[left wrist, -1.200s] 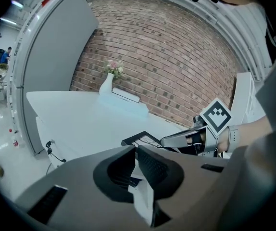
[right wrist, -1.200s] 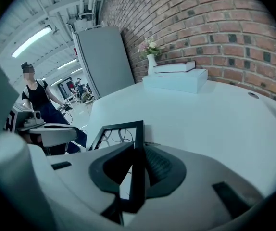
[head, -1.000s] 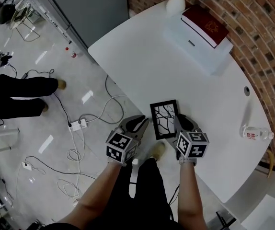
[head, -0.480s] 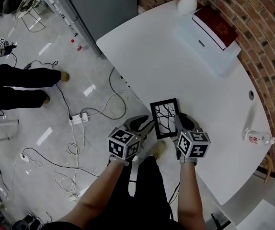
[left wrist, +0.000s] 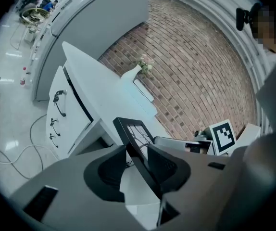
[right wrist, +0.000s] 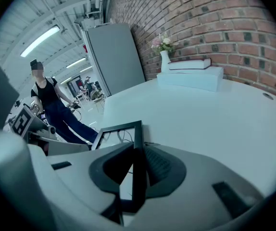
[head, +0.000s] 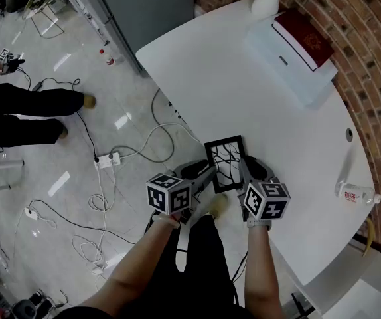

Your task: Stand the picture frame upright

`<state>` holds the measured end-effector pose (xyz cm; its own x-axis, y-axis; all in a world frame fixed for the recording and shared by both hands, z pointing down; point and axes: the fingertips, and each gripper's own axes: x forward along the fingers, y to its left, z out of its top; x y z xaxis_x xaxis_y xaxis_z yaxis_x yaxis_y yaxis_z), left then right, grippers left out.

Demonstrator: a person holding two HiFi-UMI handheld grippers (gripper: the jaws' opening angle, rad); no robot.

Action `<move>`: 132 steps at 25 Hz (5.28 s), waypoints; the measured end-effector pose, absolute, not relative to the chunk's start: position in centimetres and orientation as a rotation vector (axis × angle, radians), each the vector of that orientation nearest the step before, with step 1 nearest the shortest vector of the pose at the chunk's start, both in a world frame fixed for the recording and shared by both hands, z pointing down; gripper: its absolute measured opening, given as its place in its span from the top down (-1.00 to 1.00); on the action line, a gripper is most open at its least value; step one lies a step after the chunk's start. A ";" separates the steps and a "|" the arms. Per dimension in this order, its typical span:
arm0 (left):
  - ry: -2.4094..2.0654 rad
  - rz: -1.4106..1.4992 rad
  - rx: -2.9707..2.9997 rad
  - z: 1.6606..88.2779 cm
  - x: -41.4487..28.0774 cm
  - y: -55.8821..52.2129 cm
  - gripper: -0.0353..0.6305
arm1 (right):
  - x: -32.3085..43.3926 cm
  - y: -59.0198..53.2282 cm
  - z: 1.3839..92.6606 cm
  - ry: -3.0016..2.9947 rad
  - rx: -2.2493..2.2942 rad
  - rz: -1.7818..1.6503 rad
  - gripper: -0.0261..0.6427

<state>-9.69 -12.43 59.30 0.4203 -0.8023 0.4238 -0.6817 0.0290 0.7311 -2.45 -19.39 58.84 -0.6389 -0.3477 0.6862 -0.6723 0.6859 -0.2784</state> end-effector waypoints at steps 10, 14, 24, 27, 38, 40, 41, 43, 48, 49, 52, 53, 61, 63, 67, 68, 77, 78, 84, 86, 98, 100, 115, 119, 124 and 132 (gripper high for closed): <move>-1.252 -0.200 1.621 60.2 -9.3 -12.6 0.46 | -2.7 -19.4 58.9 -2.303 0.758 0.722 0.72; -1.251 -0.162 1.654 59.9 -9.3 -12.4 0.49 | -2.7 -19.2 58.8 -2.315 0.751 0.731 0.72; -1.306 0.014 1.851 57.9 -9.3 -13.2 0.51 | -2.5 -19.3 57.5 -2.417 0.659 0.848 0.64; -1.309 0.053 1.908 57.1 -9.1 -13.7 0.52 | -2.1 -19.4 56.8 -2.455 0.620 0.915 0.64; -1.270 0.174 2.055 54.6 -6.2 -16.2 0.59 | 1.6 -20.1 54.4 -2.521 0.732 0.911 0.66; -1.254 0.193 2.088 54.2 -5.3 -16.8 0.61 | 2.8 -20.3 54.1 -2.527 0.773 0.916 0.66; -1.244 0.206 2.105 54.0 -4.8 -17.1 0.61 | 3.4 -20.3 53.9 -2.528 0.794 0.921 0.66; -1.220 0.226 2.136 53.6 -3.6 -17.7 0.62 | 4.8 -20.4 53.5 -2.530 0.839 0.932 0.66; -1.158 0.271 2.200 52.9 0.1 -18.7 0.62 | 8.7 -20.7 52.9 -2.528 0.948 0.946 0.66; -1.145 0.278 2.214 52.7 1.0 -18.8 0.62 | 9.5 -20.7 52.7 -2.527 0.970 0.948 0.66; -1.102 0.289 2.254 52.3 3.6 -19.3 0.62 | 12.2 -20.7 52.3 -2.524 1.038 0.948 0.66; -1.087 0.293 2.266 52.2 4.5 -19.5 0.62 | 13.1 -20.7 52.2 -2.522 1.062 0.947 0.66; -0.942 0.345 2.389 51.4 12.9 -20.6 0.62 | 21.6 -20.6 51.4 -2.490 1.276 0.933 0.66; -0.905 0.355 2.419 51.3 15.2 -21.0 0.62 | 23.8 -20.6 51.3 -2.480 1.323 0.932 0.66; -0.847 0.380 2.465 51.3 19.3 -21.5 0.62 | 27.9 -20.7 51.1 -2.464 1.411 0.918 0.66; -0.831 0.385 2.475 51.2 20.2 -21.6 0.62 | 28.8 -20.7 51.1 -2.459 1.433 0.914 0.66; -0.748 0.420 2.551 51.3 27.3 -22.8 0.62 | 35.8 -21.2 50.9 -2.434 1.581 0.862 0.66; -0.743 0.423 2.559 51.3 28.0 -23.0 0.62 | 36.5 -21.4 50.9 -2.431 1.594 0.853 0.66; -0.725 0.420 2.622 51.2 31.6 -24.8 0.62 | 40.0 -22.6 50.9 -2.423 1.668 0.807 0.66; -0.721 0.428 2.637 51.2 32.6 -25.2 0.62 | 40.9 -22.8 50.9 -2.421 1.683 0.796 0.66; -0.728 0.446 2.716 51.7 36.5 -27.9 0.62 | 44.6 -25.2 51.1 -2.412 1.747 0.714 0.66; -0.733 0.449 2.735 51.6 36.8 -28.2 0.61 | 44.9 -25.5 51.0 -2.416 1.753 0.687 0.66; -0.752 0.468 2.834 51.7 38.8 -29.3 0.60 | 46.7 -26.4 50.9 -2.415 1.833 0.604 0.66; -0.760 0.465 2.840 51.8 38.9 -29.6 0.60 | 46.7 -26.6 50.9 -2.413 1.840 0.587 0.66; -0.766 0.466 2.848 51.9 39.1 -29.5 0.59 | 46.9 -26.5 51.3 -2.391 1.856 0.590 0.66; -0.788 0.473 2.857 51.9 39.0 -29.7 0.59 | 46.9 -26.7 51.4 -2.401 1.856 0.586 0.66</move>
